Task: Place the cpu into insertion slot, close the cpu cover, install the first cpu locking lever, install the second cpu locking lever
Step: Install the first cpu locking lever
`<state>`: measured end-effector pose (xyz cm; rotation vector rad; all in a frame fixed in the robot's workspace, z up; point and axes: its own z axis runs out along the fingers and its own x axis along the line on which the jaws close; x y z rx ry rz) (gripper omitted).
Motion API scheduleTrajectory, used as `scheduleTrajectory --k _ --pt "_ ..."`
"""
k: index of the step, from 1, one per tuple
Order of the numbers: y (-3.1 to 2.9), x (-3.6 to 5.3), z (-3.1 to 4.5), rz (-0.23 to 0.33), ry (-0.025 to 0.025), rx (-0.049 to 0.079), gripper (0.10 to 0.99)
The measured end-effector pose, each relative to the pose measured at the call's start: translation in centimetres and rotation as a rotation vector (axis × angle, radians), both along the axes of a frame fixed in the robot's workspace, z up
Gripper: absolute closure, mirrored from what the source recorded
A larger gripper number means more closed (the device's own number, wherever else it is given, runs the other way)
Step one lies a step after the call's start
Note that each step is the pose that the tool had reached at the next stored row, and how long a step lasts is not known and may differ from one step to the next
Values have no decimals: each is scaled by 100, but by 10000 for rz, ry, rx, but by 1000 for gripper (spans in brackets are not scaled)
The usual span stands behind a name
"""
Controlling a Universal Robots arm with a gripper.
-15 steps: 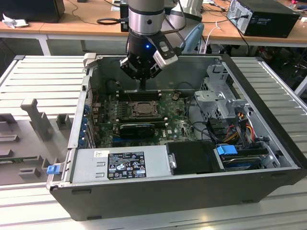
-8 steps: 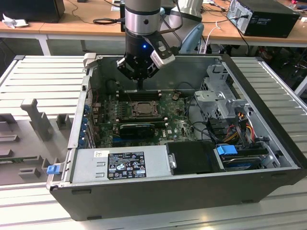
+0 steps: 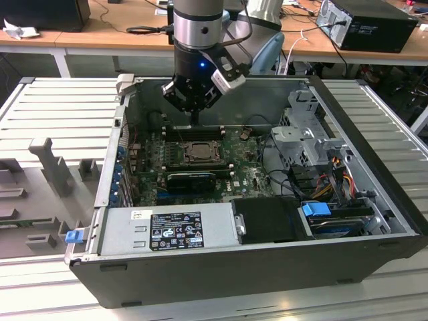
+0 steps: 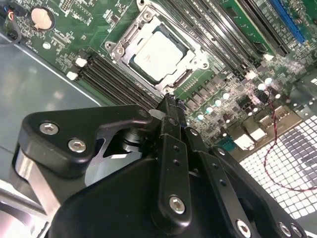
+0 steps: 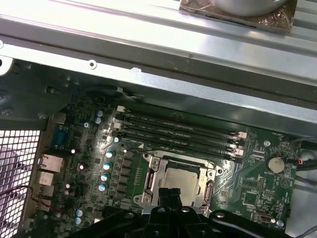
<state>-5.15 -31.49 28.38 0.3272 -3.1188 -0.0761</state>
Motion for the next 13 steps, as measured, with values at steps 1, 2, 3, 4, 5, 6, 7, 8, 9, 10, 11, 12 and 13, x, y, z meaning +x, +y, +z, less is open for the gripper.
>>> scheduleTrajectory --k 1,2,3,4,5,6,7,8,9,10,11,12,13 --pt "0 -1 0 34 0 0 980" --pt "0 -5 0 63 0 -1 980" --pt "0 -10 -1 74 -1 1 980" --pt "0 -18 -1 81 -1 3 980" --pt "0 -32 -1 84 -1 4 980" --pt "0 -44 -1 84 0 4 980" --pt "0 -72 -2 85 -1 6 980" --pt "0 -87 -2 85 0 5 980" --pt "0 -96 -3 85 0 5 980" --pt "0 -117 -4 85 0 6 980" --pt "0 -128 -4 85 0 6 980" --pt "0 -135 -5 85 0 7 980" --pt "0 -145 -6 86 0 8 980"
